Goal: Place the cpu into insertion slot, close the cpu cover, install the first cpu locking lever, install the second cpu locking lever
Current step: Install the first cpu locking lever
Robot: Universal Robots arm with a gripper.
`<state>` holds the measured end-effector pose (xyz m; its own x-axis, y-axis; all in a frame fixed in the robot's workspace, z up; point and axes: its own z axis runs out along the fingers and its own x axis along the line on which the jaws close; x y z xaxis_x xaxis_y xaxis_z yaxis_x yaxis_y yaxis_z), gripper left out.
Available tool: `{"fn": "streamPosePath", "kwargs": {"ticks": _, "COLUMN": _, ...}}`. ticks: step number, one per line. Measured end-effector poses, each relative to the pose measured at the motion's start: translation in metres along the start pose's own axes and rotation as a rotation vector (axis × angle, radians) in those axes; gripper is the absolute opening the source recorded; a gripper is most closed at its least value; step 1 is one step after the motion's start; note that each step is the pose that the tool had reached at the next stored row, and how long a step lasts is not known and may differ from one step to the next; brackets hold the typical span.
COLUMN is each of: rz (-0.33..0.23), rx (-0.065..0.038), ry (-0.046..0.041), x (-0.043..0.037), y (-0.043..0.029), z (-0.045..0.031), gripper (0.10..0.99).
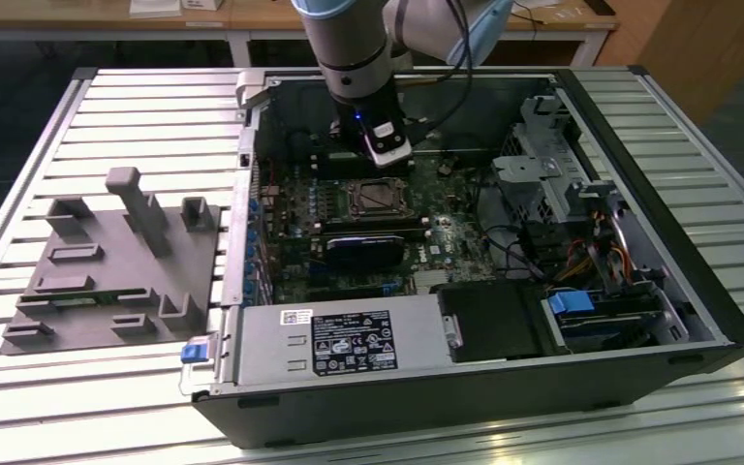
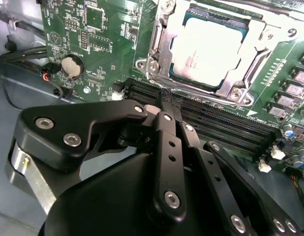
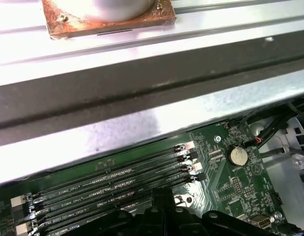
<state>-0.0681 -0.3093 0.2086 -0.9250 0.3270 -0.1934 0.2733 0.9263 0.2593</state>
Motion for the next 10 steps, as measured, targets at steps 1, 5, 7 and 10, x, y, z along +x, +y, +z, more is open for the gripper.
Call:
{"fn": "streamPosePath", "kwargs": {"ticks": 1, "rz": 0.0, "rx": 0.0, "ry": 0.0, "x": 0.0, "y": 0.0, "z": 0.0, "gripper": 0.106}}
{"fn": "streamPosePath", "kwargs": {"ticks": 5, "rz": -0.001, "rx": 0.002, "ry": 0.0, "x": -0.0001, "y": 0.0001, "z": -0.0002, "gripper": 0.106}}
{"fn": "streamPosePath", "kwargs": {"ticks": 7, "rz": -0.002, "rx": 0.012, "ry": 0.0011, "x": -0.0002, "y": 0.0003, "z": -0.0001, "gripper": 0.106}}
{"fn": "streamPosePath", "kwargs": {"ticks": 10, "rz": -0.005, "rx": 0.041, "ry": 0.0134, "x": -0.0012, "y": 0.0009, "z": 0.0005, "gripper": 0.106}}
